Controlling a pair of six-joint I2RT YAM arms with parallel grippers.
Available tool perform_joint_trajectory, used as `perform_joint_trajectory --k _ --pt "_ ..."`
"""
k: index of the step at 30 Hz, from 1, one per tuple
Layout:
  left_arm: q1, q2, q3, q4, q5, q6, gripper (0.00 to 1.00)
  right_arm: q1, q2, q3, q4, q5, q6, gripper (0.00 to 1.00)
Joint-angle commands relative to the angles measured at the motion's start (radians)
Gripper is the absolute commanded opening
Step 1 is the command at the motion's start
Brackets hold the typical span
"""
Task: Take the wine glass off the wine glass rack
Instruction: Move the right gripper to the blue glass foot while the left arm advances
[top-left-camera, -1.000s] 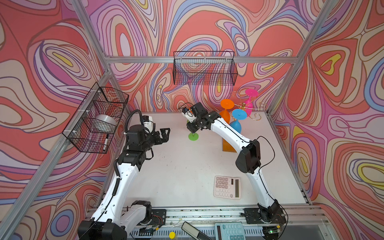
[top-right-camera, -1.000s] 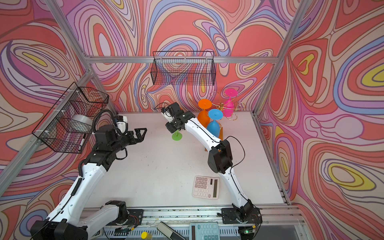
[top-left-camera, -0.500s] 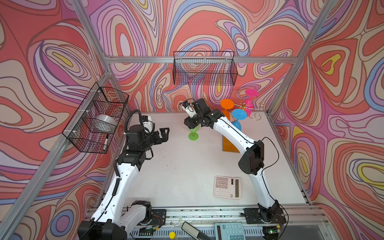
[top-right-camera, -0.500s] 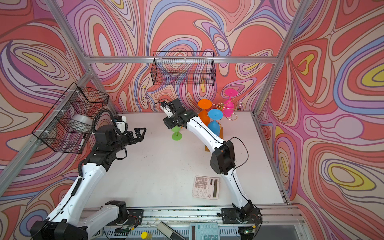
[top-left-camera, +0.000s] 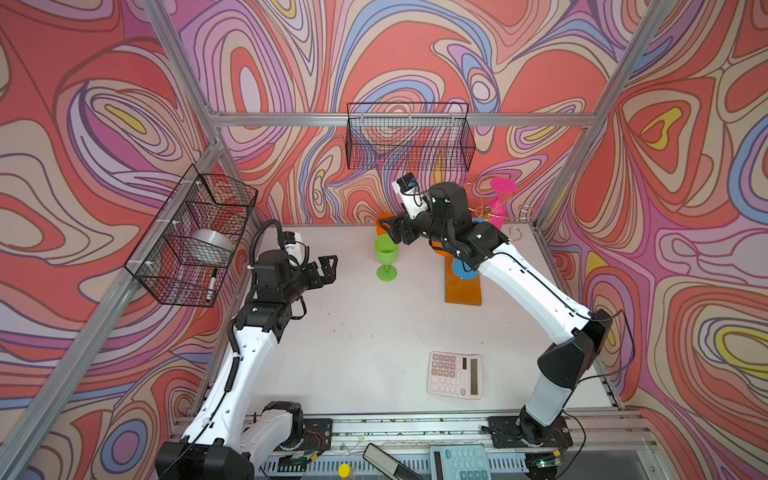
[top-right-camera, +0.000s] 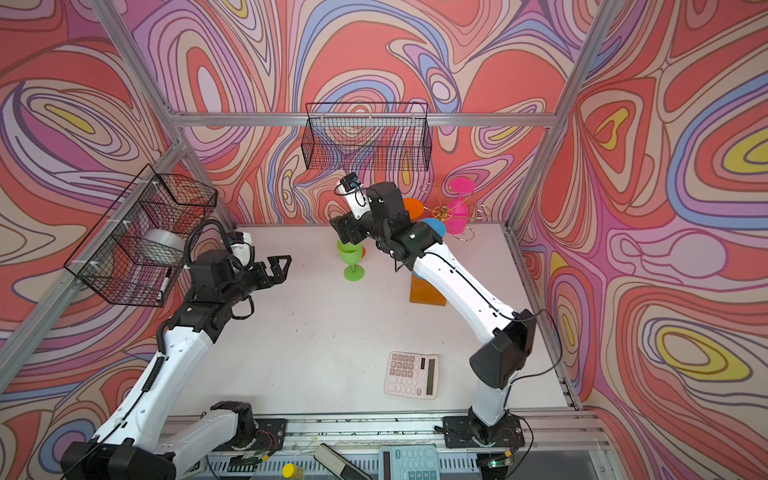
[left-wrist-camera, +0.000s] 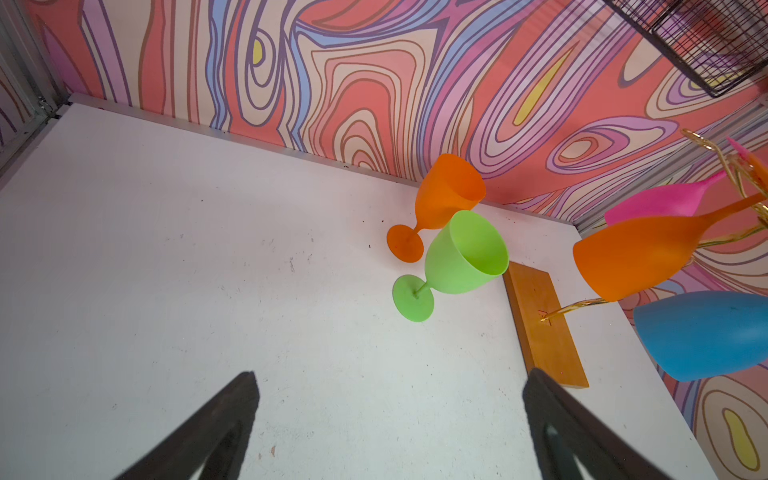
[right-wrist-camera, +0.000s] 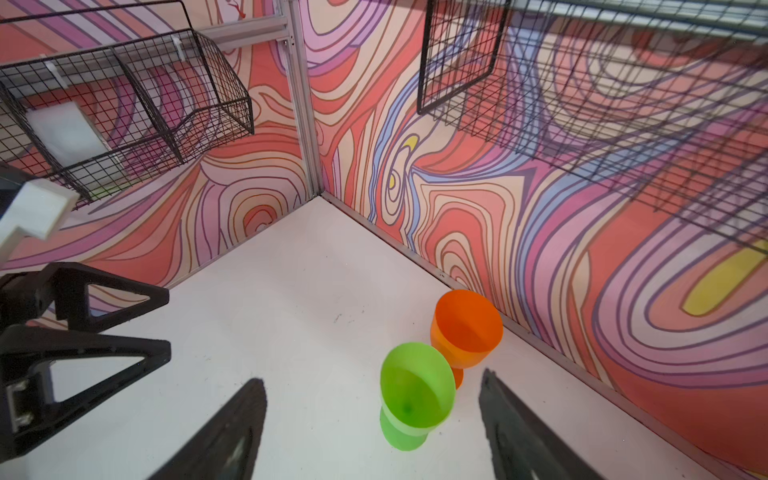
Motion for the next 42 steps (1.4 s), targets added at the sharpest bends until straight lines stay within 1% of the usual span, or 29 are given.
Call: perform_joint_trajectory --k 1,3,6,10,13,16,20,26,30,35,37,39,42 --pt "0.007 -0.015 -0.017 0.027 0.017 -0.011 1.00 0.004 -0.094 -0.061 0.065 0.102 0.024 0.86" --pt "0.007 -0.010 -0.019 0.035 0.038 -0.019 1.00 0.001 -0.140 -0.089 0.063 0.179 0.031 0.85" --pt "0.008 -0.002 -0.020 0.051 0.075 -0.027 0.99 -0.040 -0.212 -0.136 0.047 0.234 0.080 0.84" --pt "0.006 -0.007 -0.027 0.081 0.123 -0.039 0.98 -0.130 -0.316 -0.191 0.006 0.236 0.182 0.81" --pt "-0.003 -0.013 -0.032 0.097 0.150 -0.041 0.98 -0.177 -0.383 -0.219 -0.026 0.226 0.251 0.81" --pt "-0.023 -0.020 -0.034 0.106 0.163 -0.035 0.97 -0.196 -0.430 -0.220 -0.078 0.218 0.322 0.79" --pt "-0.063 -0.034 -0.036 0.113 0.173 -0.014 0.97 -0.207 -0.487 -0.208 -0.169 0.187 0.457 0.77" --pt "-0.132 -0.063 -0.035 0.114 0.192 0.029 0.97 -0.212 -0.556 -0.198 -0.294 0.184 0.661 0.74" --pt "-0.195 -0.100 -0.040 0.098 0.168 0.088 0.97 -0.214 -0.569 -0.202 -0.324 0.139 0.748 0.71" --pt "-0.280 -0.127 -0.045 0.081 0.132 0.142 0.97 -0.231 -0.538 -0.197 -0.310 0.065 0.825 0.70" --pt "-0.305 -0.135 -0.047 0.078 0.127 0.156 0.97 -0.266 -0.519 -0.188 -0.303 0.002 0.871 0.69" --pt "-0.325 -0.145 -0.053 0.083 0.130 0.166 0.96 -0.307 -0.509 -0.184 -0.290 -0.066 0.930 0.65" --pt "-0.346 -0.163 -0.068 0.103 0.139 0.184 0.96 -0.373 -0.515 -0.194 -0.267 -0.138 1.017 0.60"
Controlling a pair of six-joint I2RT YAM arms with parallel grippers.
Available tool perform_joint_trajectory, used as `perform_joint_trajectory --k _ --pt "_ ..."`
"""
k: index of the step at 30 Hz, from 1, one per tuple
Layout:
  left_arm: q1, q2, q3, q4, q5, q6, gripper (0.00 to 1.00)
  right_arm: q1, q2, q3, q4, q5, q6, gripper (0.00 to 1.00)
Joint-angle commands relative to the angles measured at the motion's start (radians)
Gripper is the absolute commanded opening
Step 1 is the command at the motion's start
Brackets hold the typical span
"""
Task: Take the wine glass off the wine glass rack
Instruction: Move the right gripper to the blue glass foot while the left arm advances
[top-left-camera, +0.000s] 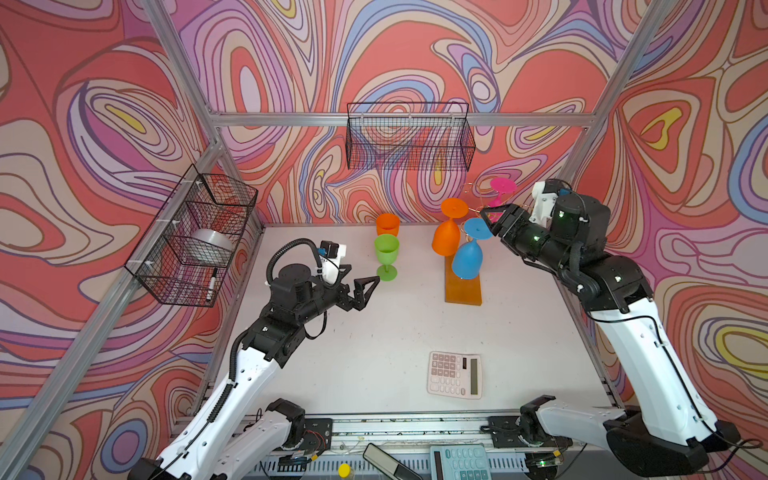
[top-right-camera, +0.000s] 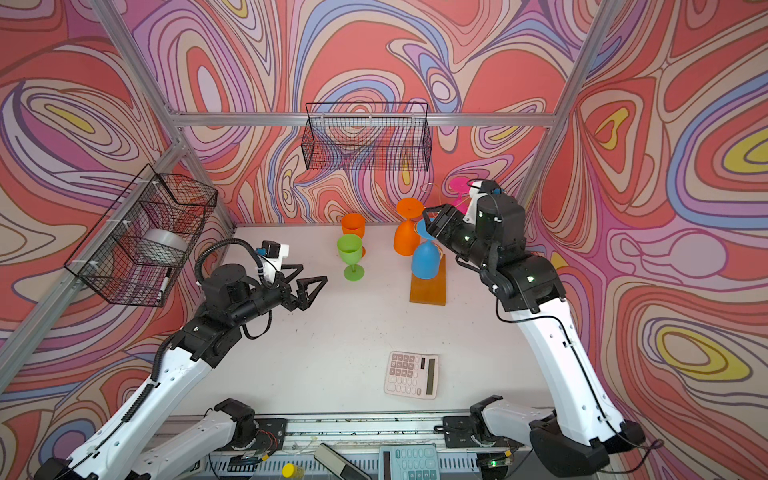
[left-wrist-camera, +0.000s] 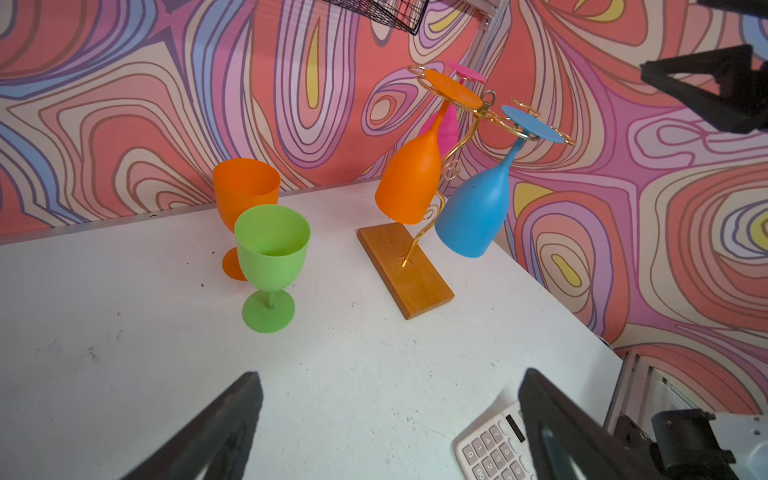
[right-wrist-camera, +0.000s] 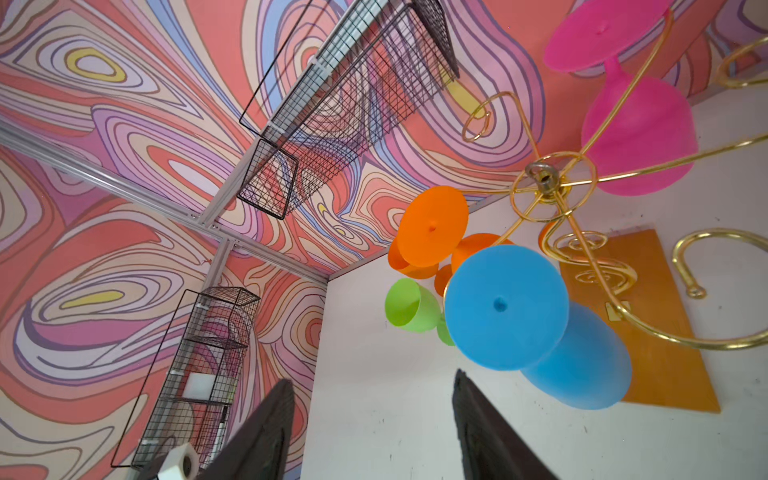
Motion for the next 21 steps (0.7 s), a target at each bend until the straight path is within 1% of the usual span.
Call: perform_joint_trajectory --k 1,3,7,11,16,21 --pt "-0.019 -0.031 -0.027 0.029 0.000 0.050 0.96 -0.066 -0.014 0.004 0.035 -0.137 0.141 0.59" --pt "-0.023 -0.044 -0.043 0.056 0.012 0.055 0.96 -0.104 -0.022 -0.019 0.056 -0.190 0.198 0.55" --pt "-0.031 -0.050 -0.063 0.090 0.025 0.051 0.96 -0.143 -0.025 -0.050 0.070 -0.255 0.260 0.48" --pt "-0.044 -0.042 -0.067 0.091 0.023 0.049 0.96 -0.162 -0.029 -0.059 0.034 -0.251 0.278 0.44" --pt "-0.058 -0.034 -0.066 0.086 0.009 0.049 0.96 -0.171 -0.016 -0.043 -0.072 -0.229 0.298 0.44" --pt "-0.058 -0.022 -0.066 0.084 0.001 0.041 0.96 -0.171 -0.028 -0.078 -0.075 -0.216 0.328 0.44"
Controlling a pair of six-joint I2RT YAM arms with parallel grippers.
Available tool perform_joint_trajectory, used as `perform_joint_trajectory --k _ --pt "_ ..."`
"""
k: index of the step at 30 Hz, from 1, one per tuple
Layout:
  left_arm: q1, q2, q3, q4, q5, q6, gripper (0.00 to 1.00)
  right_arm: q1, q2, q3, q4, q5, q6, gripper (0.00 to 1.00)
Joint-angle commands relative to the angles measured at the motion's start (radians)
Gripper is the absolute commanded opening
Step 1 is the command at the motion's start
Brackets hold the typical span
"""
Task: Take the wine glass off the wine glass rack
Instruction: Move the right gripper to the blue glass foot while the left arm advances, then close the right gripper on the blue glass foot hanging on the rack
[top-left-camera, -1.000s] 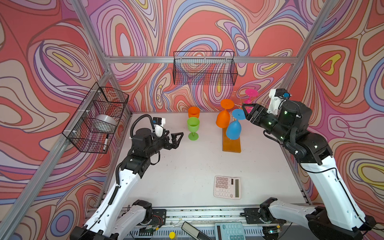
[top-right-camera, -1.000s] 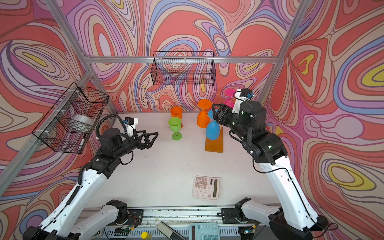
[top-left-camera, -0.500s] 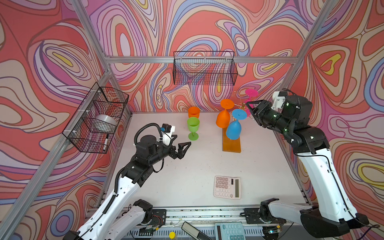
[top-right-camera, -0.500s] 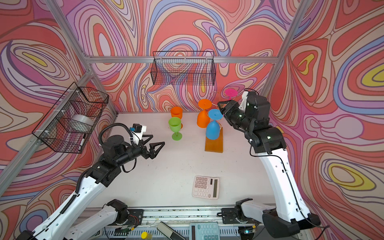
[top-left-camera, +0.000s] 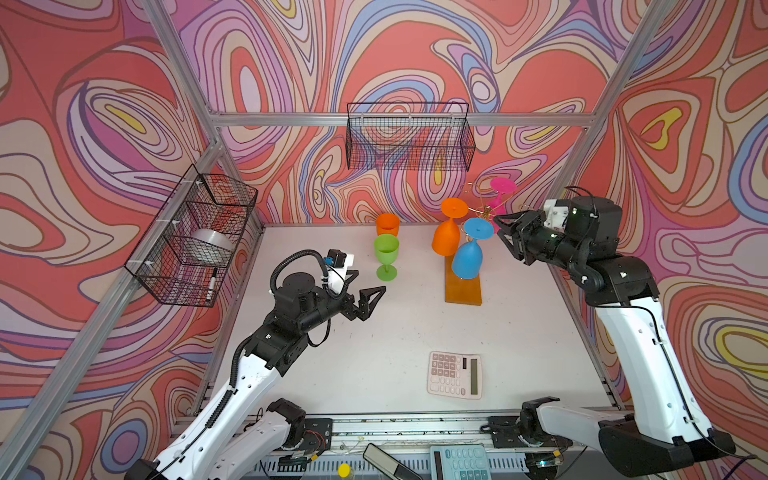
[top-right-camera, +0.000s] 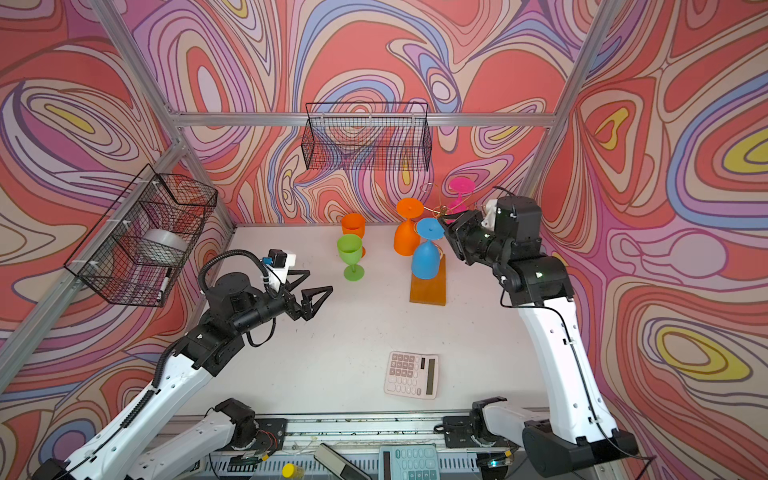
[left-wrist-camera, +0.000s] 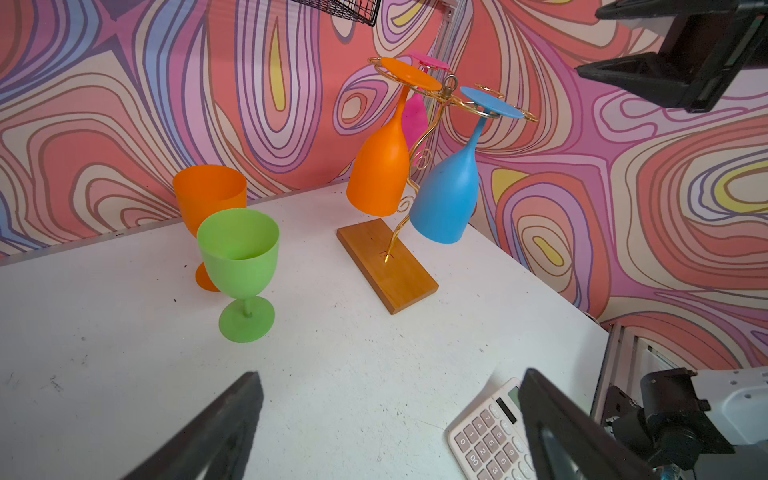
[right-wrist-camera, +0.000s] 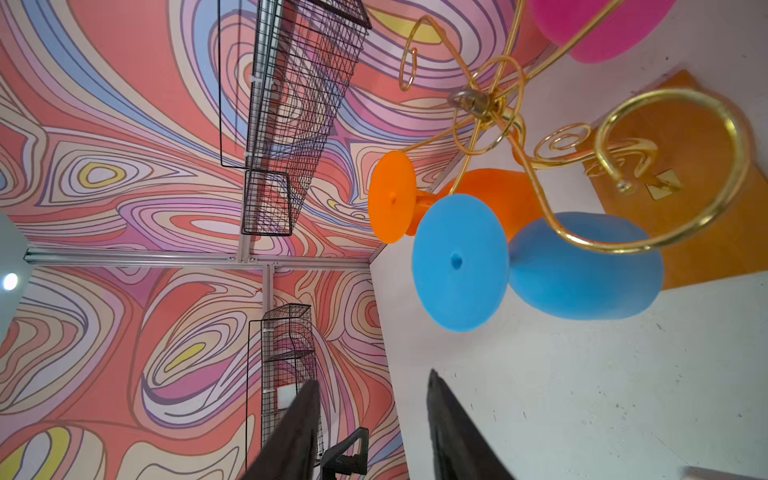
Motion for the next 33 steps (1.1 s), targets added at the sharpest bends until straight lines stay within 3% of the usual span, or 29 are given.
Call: perform_joint_trajectory --k 1,33 --pt "-0.007 0.009 -0.009 0.031 -0.009 0.012 0.96 -0.006 -0.014 -0.020 -0.037 0.018 0.025 0.44" --pt "-0.006 -0.011 -0.023 0.050 -0.013 -0.002 0.97 -0.006 -0.017 -0.291 0.289 0.036 0.198 0.38"
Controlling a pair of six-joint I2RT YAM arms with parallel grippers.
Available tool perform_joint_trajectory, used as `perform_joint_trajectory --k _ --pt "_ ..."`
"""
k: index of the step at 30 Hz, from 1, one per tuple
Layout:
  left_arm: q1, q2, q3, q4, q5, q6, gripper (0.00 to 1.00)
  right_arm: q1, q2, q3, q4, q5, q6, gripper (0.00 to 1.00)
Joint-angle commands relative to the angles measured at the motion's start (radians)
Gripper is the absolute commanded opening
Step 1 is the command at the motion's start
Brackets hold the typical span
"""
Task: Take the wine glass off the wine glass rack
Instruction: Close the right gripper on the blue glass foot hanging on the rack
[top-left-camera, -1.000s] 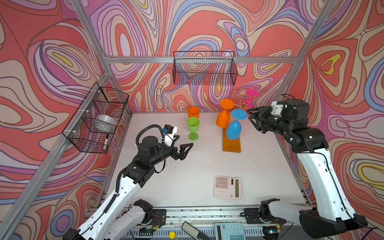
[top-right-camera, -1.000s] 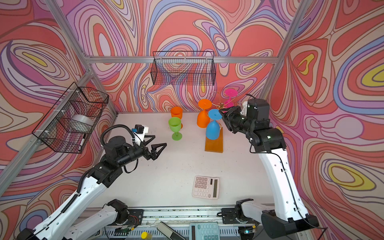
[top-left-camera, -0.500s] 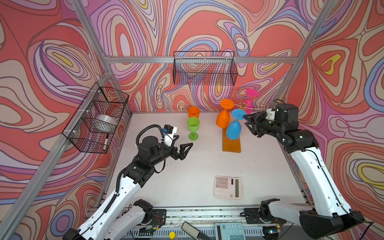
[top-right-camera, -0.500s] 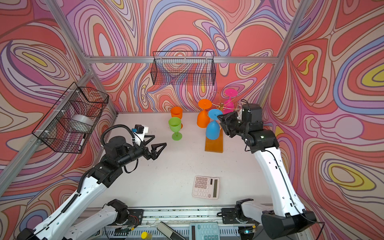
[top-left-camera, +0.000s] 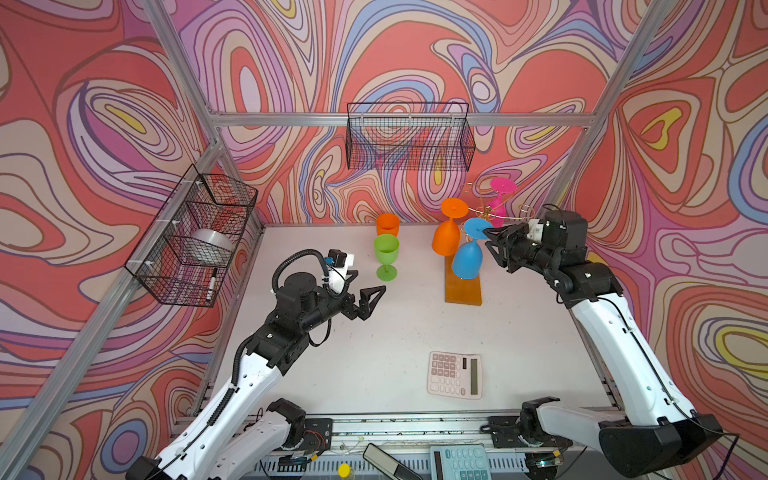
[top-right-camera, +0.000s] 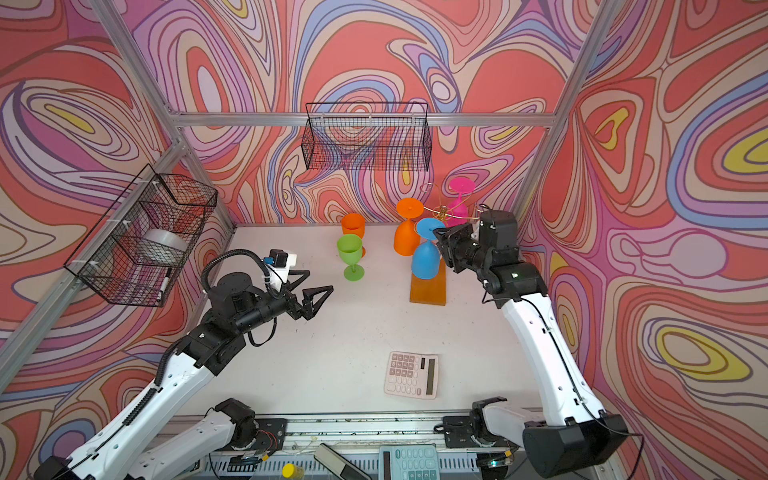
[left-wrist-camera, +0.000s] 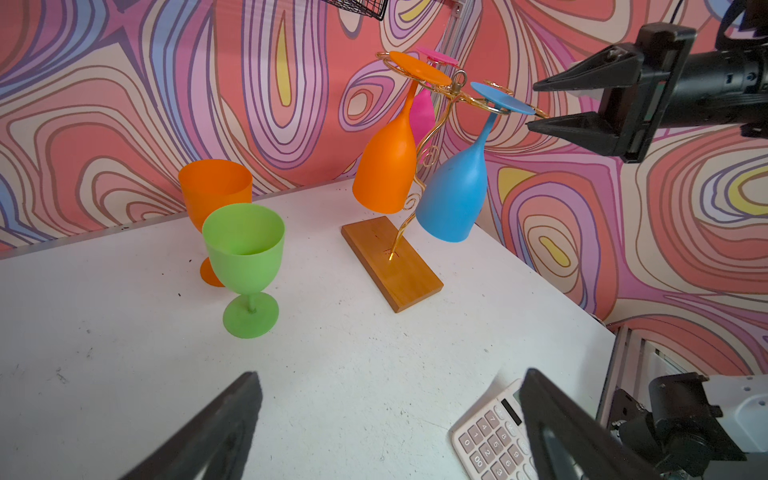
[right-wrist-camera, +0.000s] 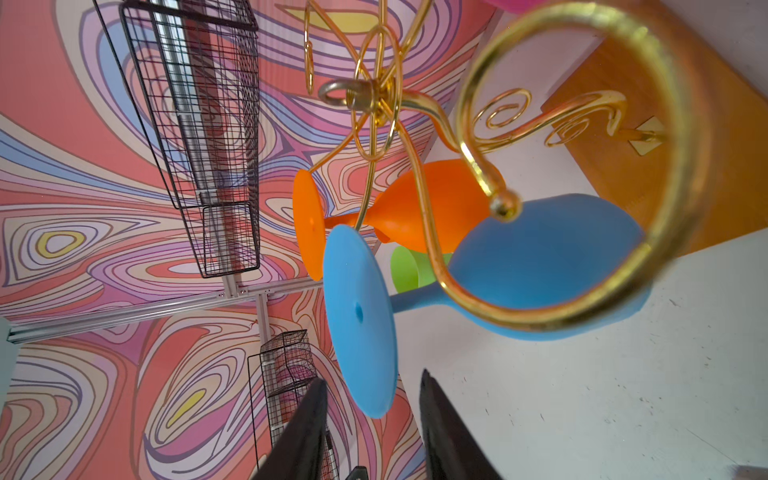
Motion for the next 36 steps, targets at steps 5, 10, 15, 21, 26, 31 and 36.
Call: perform_joint_trajectory --k 5,10,15,21,26,31,36 --pt "-0.006 -0.015 -0.016 0.045 0.004 -0.003 0.97 -0.005 -0.009 -0.037 0.083 0.027 0.046 0.33" --pt "-0.006 -0.015 -0.018 0.049 0.005 -0.006 0.97 -0.005 -0.016 -0.052 0.127 0.035 0.067 0.28" --pt "-0.006 -0.019 -0.020 0.051 0.004 -0.006 0.97 -0.005 -0.008 -0.052 0.151 0.037 0.072 0.20" --pt "-0.006 -0.024 -0.023 0.059 0.006 -0.007 0.97 -0.004 -0.001 -0.064 0.175 0.024 0.082 0.13" --pt "-0.006 -0.021 -0.023 0.058 0.007 -0.010 0.97 -0.005 -0.006 -0.069 0.179 0.032 0.089 0.12" --pt "-0.006 -0.023 -0.025 0.060 0.010 -0.009 0.97 -0.004 -0.005 -0.082 0.205 0.035 0.104 0.11" --pt "-0.007 -0.024 -0.025 0.061 0.007 -0.009 0.97 -0.004 0.008 -0.085 0.218 0.033 0.112 0.10"
